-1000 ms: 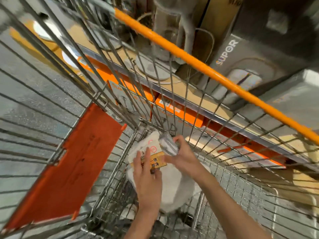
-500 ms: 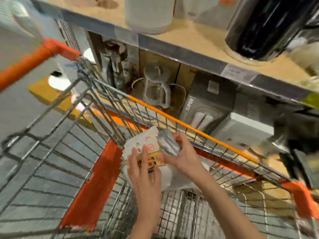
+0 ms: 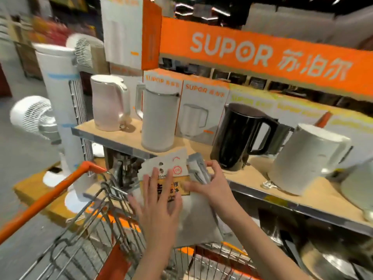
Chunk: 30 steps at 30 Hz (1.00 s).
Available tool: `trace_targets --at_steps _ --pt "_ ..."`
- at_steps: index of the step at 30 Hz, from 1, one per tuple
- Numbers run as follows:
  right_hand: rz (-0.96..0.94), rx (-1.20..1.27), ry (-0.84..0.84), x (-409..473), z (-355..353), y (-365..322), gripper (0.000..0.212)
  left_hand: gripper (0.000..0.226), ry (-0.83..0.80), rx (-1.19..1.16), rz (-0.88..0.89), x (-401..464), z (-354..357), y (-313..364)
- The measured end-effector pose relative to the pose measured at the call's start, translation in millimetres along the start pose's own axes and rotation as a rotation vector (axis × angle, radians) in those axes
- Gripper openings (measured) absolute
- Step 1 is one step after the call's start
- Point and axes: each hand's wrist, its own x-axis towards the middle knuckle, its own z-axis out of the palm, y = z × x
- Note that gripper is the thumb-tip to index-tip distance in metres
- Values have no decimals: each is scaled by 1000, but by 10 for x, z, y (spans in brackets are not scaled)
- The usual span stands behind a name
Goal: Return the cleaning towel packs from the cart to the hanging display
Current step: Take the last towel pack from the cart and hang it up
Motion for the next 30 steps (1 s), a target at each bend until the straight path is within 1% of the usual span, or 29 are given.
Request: trace_targets --at_steps 5,12,17,23,26,28,30 --pt "-126 57 105 2 -309 -718 60 54 -28 -43 144 548 -340 522" --pt "-236 116 219 31 -696 -1457 57 52 63 -96 393 1146 -665 1123" --pt "-306 158 257 44 -885 -1893 52 54 136 -128 522 1478 -857 1474" --pt "-380 238 262 52 -1072 -2296 56 47 171 -176 621 1814 -1084 1837" --pt "-379 270 259 47 -1180 -2396 59 47 175 -334 609 1920 -1145 1934" --pt "-376 283 247 49 -1249 -2442 63 47 158 -528 559 1946 -1188 1995" --pt "-380 305 230 52 -1305 -2468 66 54 137 -723 508 1938 -1248 2084"
